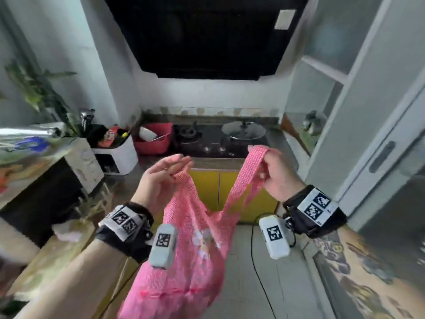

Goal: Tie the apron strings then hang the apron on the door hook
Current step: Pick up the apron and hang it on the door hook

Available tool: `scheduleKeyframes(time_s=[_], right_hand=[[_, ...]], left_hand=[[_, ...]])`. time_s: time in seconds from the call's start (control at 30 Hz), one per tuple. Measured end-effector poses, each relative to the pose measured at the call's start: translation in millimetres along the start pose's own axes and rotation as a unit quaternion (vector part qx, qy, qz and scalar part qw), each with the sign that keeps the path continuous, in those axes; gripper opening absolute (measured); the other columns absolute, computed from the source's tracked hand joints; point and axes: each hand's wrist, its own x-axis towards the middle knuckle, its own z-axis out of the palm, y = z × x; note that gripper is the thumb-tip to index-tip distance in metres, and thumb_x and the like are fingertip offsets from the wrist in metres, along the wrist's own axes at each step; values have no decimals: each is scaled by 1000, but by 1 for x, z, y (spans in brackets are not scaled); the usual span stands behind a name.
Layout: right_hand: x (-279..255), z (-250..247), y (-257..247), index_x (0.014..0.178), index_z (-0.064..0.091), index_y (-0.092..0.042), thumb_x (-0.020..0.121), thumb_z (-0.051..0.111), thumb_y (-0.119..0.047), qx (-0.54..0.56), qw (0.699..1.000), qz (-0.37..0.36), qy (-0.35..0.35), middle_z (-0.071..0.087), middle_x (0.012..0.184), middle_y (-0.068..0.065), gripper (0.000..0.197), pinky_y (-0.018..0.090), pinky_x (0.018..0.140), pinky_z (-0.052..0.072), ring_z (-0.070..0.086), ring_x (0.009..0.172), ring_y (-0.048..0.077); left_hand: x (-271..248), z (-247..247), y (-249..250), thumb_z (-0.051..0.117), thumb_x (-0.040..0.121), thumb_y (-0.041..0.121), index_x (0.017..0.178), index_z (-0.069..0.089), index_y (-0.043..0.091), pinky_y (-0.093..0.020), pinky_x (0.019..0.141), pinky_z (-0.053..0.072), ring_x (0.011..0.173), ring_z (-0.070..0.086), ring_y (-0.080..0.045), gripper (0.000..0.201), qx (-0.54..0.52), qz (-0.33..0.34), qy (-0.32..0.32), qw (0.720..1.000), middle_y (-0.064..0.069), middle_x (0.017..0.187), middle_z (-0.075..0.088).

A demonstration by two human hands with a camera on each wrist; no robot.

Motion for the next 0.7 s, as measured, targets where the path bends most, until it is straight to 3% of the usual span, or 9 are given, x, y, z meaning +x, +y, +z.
scheduleKeyframes(time_s=[0.07, 0.1, 0.17, 0.23, 0.3, 0.37, 0.5, 0.6, 0.7], right_hand=[[5, -29, -16, 41, 58, -16, 94, 45, -10, 0, 998, 1, 59, 36, 34, -7, 56, 22, 40, 23, 28, 30, 6], [8, -40, -23, 43, 56, -16, 95, 43, -13, 9, 996, 5, 83, 36, 34, -6, 54, 25, 43, 26, 28, 30, 7], [10, -69, -44, 48, 53, -18, 95, 40, -21, 35, 991, -10, 128, 36, 35, -5, 48, 27, 48, 28, 28, 29, 9], [9, -94, -66, 47, 52, -20, 95, 38, -25, 38, 988, -33, 146, 37, 38, -5, 49, 27, 49, 30, 29, 33, 10], [4, -118, -88, 48, 56, -20, 95, 38, -22, 15, 985, -66, 161, 40, 41, -4, 50, 28, 51, 32, 30, 38, 12], [-1, -137, -108, 54, 61, -19, 95, 38, -19, -29, 976, -93, 196, 42, 45, -4, 46, 27, 51, 35, 33, 42, 12], [-13, -167, -135, 70, 60, -14, 94, 41, -10, -45, 956, -122, 262, 42, 46, -5, 30, 27, 53, 37, 33, 45, 12], [-26, -183, -154, 72, 63, -10, 92, 46, -9, -33, 940, -141, 310, 41, 52, -3, 26, 30, 61, 40, 32, 49, 13], [-37, -199, -169, 79, 61, -7, 89, 49, -5, -30, 910, -152, 386, 38, 60, -1, 16, 21, 45, 37, 30, 46, 9]], left_hand=[[35, 26, -17, 29, 57, -36, 115, 56, -4, -11, 72, 53, 103, 68, -8, 71, 175, 16, -52, 983, -13, 113, 67], [49, 36, -23, 34, 61, -38, 120, 54, -5, -11, 78, 52, 102, 66, -4, 70, 282, 40, -78, 955, -11, 116, 64], [84, 62, -34, 60, 70, -22, 116, 62, 6, -17, 90, 51, 100, 67, -7, 55, 462, 104, -132, 871, -4, 109, 68], [108, 90, -39, 71, 76, 2, 94, 71, 20, -27, 82, 55, 84, 71, -11, 26, 533, 156, -118, 823, 4, 88, 74], [130, 125, -42, 66, 84, 12, 77, 71, 22, -30, 64, 56, 63, 69, -13, 13, 497, 173, -116, 842, 2, 70, 74], [148, 162, -46, 60, 91, 20, 72, 67, 20, -30, 52, 52, 47, 61, -14, 20, 454, 165, -144, 864, -3, 63, 69], [167, 226, -53, 47, 97, 33, 86, 66, 15, -19, 44, 42, 48, 55, -14, 29, 369, 86, -286, 880, -6, 61, 65], [179, 256, -65, 62, 89, 27, 102, 65, 9, -12, 55, 44, 56, 56, -3, 22, 311, 31, -457, 832, 5, 63, 63], [193, 287, -77, 81, 67, 24, 106, 68, 11, -18, 63, 44, 67, 56, -8, 43, 309, 6, -586, 749, 3, 73, 61]])
